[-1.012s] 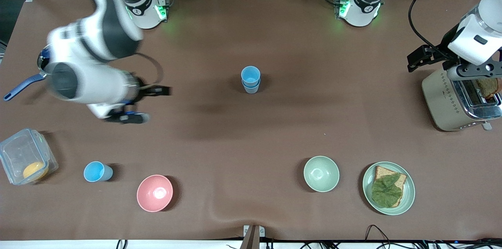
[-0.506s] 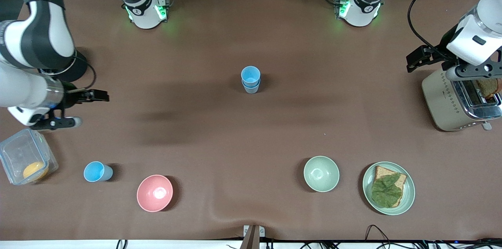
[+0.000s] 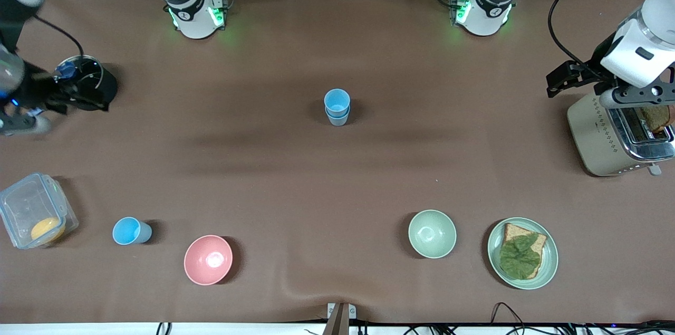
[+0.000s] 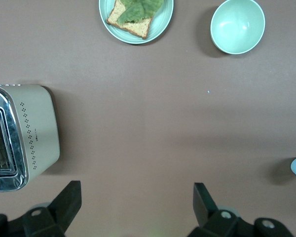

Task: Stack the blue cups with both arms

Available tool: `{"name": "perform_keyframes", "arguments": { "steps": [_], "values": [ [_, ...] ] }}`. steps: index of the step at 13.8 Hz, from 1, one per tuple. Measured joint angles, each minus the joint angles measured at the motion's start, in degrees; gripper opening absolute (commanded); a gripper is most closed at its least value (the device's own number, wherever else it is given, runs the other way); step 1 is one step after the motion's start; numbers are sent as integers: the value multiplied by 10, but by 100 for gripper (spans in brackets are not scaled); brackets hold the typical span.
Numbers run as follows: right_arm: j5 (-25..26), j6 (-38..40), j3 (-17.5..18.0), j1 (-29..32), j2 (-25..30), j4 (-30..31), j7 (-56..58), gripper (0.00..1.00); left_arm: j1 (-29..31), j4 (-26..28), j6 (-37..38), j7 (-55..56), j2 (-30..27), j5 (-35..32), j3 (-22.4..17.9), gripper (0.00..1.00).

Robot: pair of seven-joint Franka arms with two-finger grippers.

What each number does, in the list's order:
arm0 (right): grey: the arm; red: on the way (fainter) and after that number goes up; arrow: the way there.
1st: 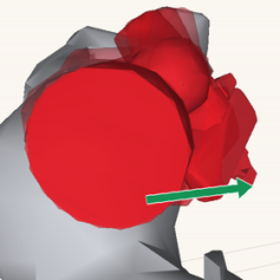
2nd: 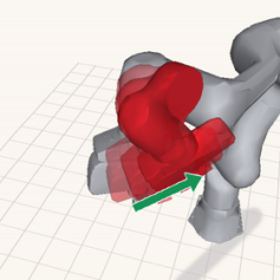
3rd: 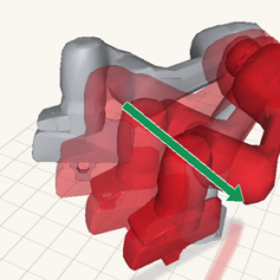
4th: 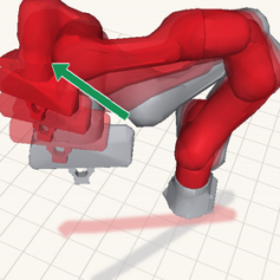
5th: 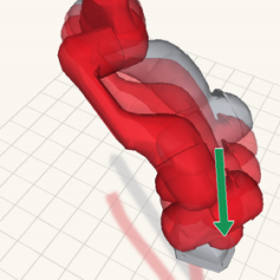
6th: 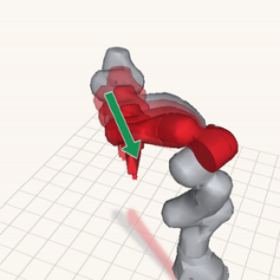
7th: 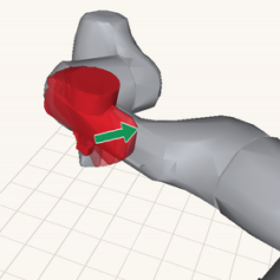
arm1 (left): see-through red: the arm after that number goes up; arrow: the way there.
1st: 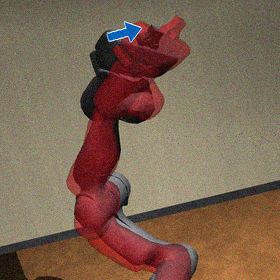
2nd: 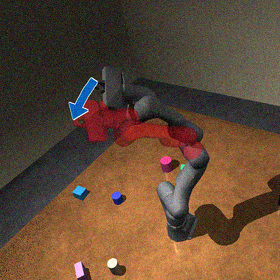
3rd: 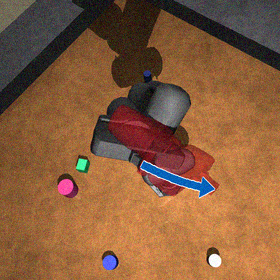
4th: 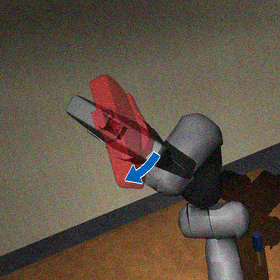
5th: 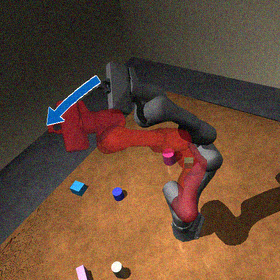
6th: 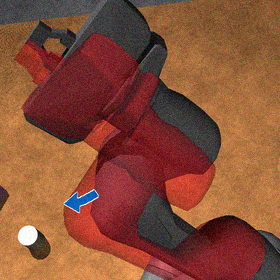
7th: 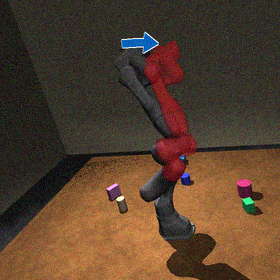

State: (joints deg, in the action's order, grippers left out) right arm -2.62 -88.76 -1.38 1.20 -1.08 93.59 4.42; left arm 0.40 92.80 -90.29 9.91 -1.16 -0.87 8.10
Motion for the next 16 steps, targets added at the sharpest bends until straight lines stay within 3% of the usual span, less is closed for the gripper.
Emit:
{"name": "perform_keyframes", "arguments": {
  "steps": [16],
  "values": [
    [0,10,7,12,9,2,-2,100,0,-45,43,0,0,0,0,100]
  ]
}}
